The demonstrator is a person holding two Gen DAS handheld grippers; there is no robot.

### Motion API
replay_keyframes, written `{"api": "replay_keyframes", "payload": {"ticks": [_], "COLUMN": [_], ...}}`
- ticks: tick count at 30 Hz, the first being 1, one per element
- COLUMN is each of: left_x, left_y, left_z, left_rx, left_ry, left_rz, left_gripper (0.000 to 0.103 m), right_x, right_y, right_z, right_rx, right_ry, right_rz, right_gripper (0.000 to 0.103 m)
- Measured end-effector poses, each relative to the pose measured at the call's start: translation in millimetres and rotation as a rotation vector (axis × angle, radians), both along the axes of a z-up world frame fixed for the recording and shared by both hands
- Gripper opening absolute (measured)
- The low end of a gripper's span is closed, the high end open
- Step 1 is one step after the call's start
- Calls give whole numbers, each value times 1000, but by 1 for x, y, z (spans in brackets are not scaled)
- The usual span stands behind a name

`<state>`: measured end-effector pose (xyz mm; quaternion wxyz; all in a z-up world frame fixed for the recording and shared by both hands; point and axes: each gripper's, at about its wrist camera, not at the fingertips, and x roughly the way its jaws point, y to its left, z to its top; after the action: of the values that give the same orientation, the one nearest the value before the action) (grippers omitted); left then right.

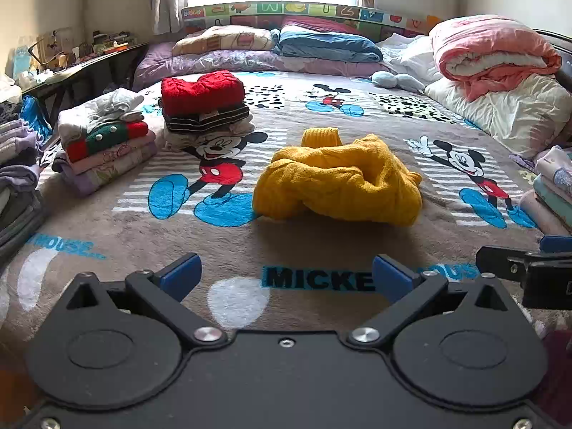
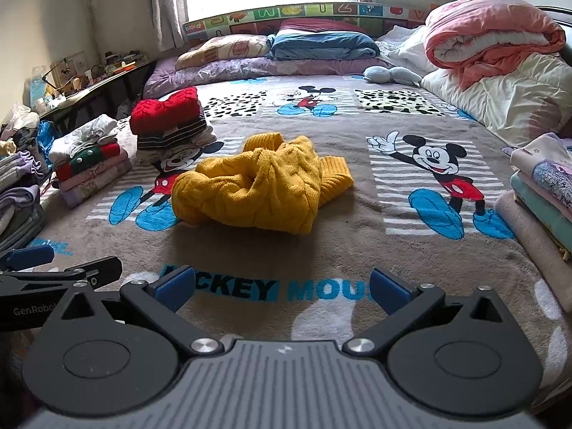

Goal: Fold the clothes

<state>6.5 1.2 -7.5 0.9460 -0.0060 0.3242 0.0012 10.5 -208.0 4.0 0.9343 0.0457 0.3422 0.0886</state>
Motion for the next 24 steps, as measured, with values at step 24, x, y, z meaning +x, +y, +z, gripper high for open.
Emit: {"api": "replay_keyframes", "payload": {"ticks": [24], "left_x": [3], "left_y": [3], "left_z": [-4], "left_rx": [-25], "left_ry": [4], "left_rz": [-4], "left_gripper": [103], "right_x": [4], "right_y": [3], "right_z": [-4], "right_rx": [-7], "right_ry": [13], "right_rz": [3], "right_gripper": [103]}}
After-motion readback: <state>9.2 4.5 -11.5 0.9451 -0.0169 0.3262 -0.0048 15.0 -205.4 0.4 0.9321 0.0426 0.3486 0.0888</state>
